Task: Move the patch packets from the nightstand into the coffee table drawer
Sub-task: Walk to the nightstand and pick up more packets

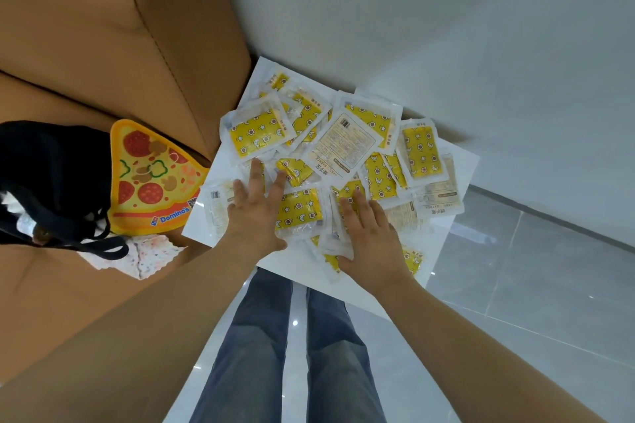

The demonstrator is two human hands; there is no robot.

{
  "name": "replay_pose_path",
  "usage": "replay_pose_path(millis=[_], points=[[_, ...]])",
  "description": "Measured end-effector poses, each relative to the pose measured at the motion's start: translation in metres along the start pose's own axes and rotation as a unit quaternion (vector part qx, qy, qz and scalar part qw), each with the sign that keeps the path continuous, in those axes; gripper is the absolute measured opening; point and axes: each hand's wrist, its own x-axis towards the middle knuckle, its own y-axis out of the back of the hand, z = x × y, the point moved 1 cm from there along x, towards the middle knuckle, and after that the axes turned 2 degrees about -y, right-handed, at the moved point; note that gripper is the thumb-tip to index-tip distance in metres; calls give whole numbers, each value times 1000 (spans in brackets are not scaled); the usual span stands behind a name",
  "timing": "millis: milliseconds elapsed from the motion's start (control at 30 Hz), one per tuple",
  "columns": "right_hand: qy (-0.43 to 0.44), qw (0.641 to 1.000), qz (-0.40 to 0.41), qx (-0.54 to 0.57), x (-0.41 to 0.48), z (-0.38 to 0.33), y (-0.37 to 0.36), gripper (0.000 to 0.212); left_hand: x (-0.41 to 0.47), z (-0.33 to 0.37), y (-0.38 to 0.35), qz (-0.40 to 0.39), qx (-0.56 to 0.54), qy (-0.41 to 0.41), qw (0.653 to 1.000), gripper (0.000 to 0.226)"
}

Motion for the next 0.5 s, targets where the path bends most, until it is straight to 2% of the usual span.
replay_pose_path(millis=[333,500], points=[[0,999,20,25,-2,3,-3,68,2,-10,1,56,23,-29,998,109],[8,999,28,16,-9,0,-4,59,2,-7,11,84,-18,-19,996,98]])
